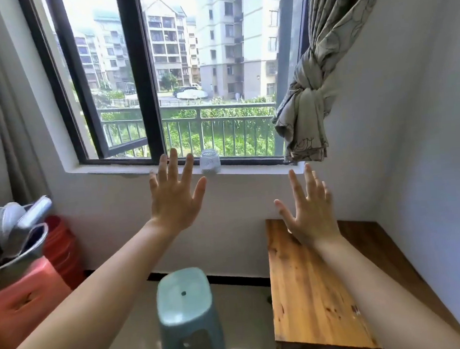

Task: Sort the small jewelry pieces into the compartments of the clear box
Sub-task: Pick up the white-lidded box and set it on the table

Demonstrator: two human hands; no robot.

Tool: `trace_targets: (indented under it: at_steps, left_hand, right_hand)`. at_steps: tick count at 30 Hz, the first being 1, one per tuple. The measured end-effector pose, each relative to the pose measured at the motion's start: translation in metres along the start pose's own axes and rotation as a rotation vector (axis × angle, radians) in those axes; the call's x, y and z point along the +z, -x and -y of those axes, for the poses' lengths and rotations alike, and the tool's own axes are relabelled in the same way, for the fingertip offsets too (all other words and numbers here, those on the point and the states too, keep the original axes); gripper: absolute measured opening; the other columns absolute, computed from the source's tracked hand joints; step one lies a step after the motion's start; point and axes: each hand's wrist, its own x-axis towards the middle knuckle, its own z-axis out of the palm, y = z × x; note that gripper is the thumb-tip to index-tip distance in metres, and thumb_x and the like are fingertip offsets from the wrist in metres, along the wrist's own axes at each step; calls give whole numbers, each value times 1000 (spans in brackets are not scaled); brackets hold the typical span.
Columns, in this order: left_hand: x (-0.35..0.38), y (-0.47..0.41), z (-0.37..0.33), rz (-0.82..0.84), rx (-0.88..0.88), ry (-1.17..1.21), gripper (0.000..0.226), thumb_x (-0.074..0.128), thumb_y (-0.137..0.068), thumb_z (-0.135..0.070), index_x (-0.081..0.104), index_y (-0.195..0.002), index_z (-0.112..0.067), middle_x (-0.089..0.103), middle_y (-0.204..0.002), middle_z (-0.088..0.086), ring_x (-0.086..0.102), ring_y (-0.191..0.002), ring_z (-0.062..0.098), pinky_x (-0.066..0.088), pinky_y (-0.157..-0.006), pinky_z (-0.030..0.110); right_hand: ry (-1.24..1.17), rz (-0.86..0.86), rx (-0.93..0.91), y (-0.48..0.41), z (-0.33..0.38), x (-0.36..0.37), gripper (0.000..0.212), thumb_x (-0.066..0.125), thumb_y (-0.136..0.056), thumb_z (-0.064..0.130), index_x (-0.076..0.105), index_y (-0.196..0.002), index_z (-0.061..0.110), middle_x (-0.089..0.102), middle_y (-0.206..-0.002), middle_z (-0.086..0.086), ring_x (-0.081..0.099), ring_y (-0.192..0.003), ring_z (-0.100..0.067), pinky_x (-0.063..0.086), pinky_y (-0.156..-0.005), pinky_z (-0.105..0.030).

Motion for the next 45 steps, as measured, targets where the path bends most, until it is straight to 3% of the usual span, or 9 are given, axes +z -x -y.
trace_targets:
  at_steps: [4,8,16,22,26,30,35,42,45]
  left_hand:
    - [91,-77,8,28,86,66,68,16,-99,-58,12,-157,-23,-4,-165,12,1,-151,34,6,-118,59]
    - [175,-149,-9,117,234,176,69,22,-99,-57,15,-157,-21,-1,-165,14,0,-151,35,8,-118,60]
    - [289,-252,-119,248,580,308,69,17,-99,-58,14,-157,-21,2,-165,15,-1,-151,33,6,-120,57]
    - [359,-264,-216,335,769,327,69,13,-98,-61,22,-155,-22,11,-164,16,6,-151,36,10,-120,56]
    - [405,-266,-258,422,837,351,70,9,-97,-64,13,-156,-26,7,-165,13,3,-151,34,8,-118,55]
    - [443,-265,-277,539,896,343,68,12,-98,-63,12,-156,-28,2,-166,10,0,-151,32,8,-120,55]
    - [494,-263,-297,650,1001,306,69,10,-97,-63,13,-156,-27,1,-166,10,-1,-151,31,7,-120,55]
    - [600,-258,-337,773,1145,319,68,13,-99,-60,16,-157,-25,6,-166,10,3,-151,31,10,-120,53]
    - [655,-251,-348,877,1168,364,70,11,-97,-62,18,-156,-25,9,-166,9,6,-151,30,12,-120,53]
  right_hand:
    - [70,1,30,-56,-27,60,81,31,-95,66,9,-160,23,-3,-167,-15,12,-151,-39,13,-118,-56]
    - [131,26,197,-101,-67,106,79,36,-96,62,7,-160,27,-1,-168,-13,13,-151,-38,20,-119,-59]
    - [312,-30,510,-118,-155,119,78,29,-95,67,5,-159,30,-1,-168,-13,15,-151,-37,13,-119,-51]
    - [408,-61,761,-87,-228,122,79,27,-96,68,3,-159,26,1,-167,-18,16,-150,-40,25,-118,-56]
    - [399,-5,858,-78,-268,137,81,24,-95,68,1,-159,24,-1,-166,-19,15,-150,-41,23,-118,-56]
    - [356,91,991,-71,-283,169,82,22,-95,69,2,-159,23,-4,-167,-18,14,-151,-41,22,-117,-54]
    - [362,188,1027,-61,-297,202,81,27,-97,68,8,-159,21,0,-166,-19,16,-151,-39,24,-118,-53]
    - [426,157,1212,-66,-329,248,79,27,-97,69,9,-159,23,2,-167,-17,17,-151,-38,17,-117,-47]
    - [381,107,1368,-69,-333,288,77,29,-97,67,9,-158,24,4,-167,-15,19,-150,-38,26,-116,-51]
